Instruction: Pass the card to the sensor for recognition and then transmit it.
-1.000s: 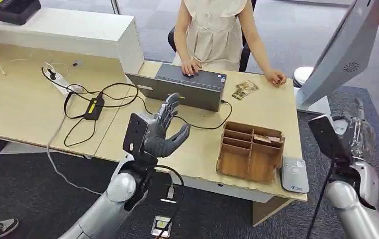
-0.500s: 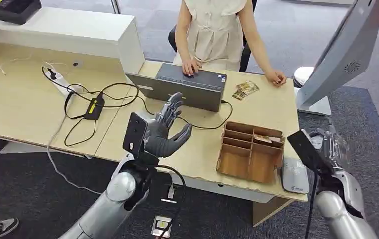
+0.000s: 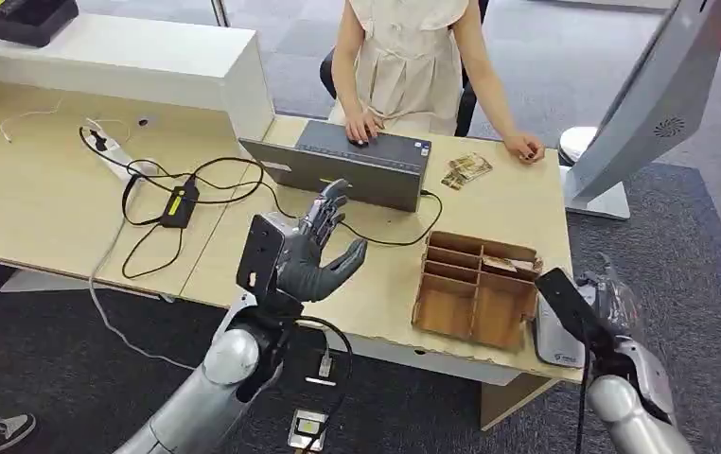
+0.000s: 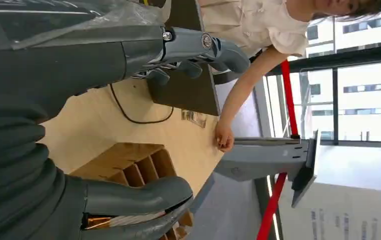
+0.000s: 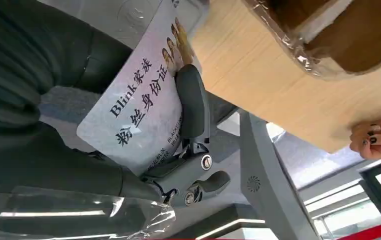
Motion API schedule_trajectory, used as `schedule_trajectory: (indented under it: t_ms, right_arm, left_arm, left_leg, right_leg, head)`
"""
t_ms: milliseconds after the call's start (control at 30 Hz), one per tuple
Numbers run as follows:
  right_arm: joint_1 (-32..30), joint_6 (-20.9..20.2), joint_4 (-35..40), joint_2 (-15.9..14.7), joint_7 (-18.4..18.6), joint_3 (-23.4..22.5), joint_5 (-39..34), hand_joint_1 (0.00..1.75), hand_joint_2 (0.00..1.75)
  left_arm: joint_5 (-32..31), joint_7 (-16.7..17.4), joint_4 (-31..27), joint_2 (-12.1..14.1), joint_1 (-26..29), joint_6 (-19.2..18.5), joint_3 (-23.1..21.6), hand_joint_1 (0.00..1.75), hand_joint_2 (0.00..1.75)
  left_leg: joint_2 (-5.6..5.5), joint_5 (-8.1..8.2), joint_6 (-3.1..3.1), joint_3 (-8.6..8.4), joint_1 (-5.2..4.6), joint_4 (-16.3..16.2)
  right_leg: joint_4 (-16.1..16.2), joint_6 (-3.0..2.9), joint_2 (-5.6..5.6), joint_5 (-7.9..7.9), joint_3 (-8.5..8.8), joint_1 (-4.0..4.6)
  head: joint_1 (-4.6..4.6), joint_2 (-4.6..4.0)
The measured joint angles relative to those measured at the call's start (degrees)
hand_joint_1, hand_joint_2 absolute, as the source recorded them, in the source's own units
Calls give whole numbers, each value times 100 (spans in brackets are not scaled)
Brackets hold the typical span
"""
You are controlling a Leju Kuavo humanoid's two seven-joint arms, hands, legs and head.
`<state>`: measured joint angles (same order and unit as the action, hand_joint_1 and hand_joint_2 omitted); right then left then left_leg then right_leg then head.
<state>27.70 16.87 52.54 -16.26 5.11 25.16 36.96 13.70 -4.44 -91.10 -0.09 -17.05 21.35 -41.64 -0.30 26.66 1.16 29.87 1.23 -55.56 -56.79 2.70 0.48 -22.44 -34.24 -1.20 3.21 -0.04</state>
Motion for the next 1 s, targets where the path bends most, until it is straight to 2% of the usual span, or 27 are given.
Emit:
schedule_trajectory:
  t_ms: [267,700,1000]
  right_arm:
    - [10,20,-216,2,11,0,-114,175,175]
    - [-123,105,-398,-190,11,-20,-295,175,175]
    - [-361,136,-459,-245,39,-11,-99,175,175]
  left_arm:
    - [-26,42,-2,2,14,0,0,0,175]
    - [-125,142,-59,35,141,-61,31,0,175]
    - [-120,155,-61,66,217,-148,33,0,175]
  left_leg:
    - [0,0,0,-1,0,0]
    - [0,0,0,-1,-1,0]
    - [2,0,0,-2,0,1]
  right_leg:
    - [0,0,0,0,0,0]
    - [0,0,0,0,-1,0]
    - [1,0,0,0,0,0]
  head:
    - [2,0]
    - [2,0]
    - [2,0]
